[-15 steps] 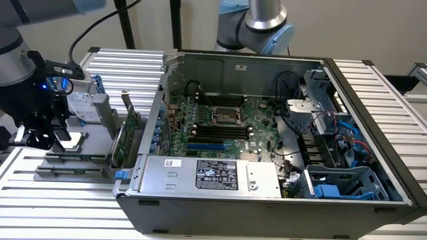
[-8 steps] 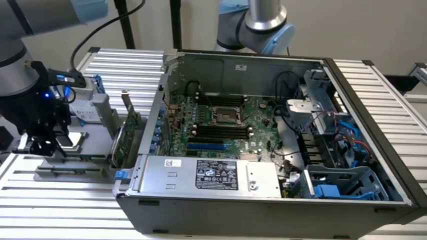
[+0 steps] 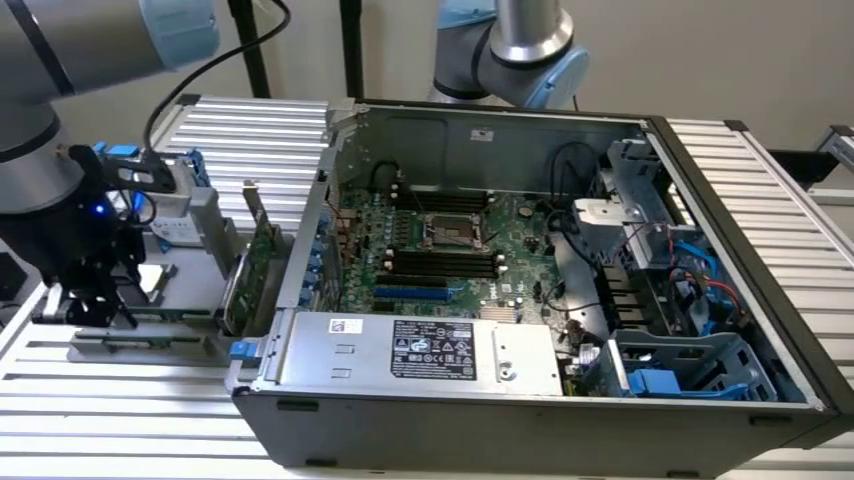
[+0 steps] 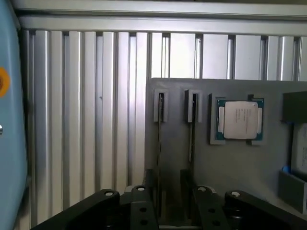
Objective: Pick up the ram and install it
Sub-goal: 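Pick up the ram and move it above insertion slot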
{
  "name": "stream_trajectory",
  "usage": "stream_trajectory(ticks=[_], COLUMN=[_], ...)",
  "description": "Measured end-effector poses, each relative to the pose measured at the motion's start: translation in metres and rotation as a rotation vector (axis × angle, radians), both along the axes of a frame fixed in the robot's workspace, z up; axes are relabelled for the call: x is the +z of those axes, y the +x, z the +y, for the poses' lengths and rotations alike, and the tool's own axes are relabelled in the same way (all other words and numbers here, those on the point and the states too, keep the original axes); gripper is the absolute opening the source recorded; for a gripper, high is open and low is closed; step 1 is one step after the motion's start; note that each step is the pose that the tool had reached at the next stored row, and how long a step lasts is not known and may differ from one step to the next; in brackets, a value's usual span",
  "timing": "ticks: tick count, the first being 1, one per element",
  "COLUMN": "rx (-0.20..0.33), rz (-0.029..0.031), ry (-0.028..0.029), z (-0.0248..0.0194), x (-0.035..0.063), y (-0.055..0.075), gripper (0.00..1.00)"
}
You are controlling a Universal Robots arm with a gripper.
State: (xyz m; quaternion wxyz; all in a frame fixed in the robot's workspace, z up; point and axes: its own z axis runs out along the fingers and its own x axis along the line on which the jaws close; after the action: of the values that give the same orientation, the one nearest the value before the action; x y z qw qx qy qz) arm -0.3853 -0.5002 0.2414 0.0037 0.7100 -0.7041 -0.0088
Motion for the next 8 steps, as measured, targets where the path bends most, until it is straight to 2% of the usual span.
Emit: stream_trajectory(ticks=[8], rx=[0.007], rz=[0.0001], ry=[-0.0001], z=[-0.0017], x=[-0.0145], y=[0.000], gripper=[1.00])
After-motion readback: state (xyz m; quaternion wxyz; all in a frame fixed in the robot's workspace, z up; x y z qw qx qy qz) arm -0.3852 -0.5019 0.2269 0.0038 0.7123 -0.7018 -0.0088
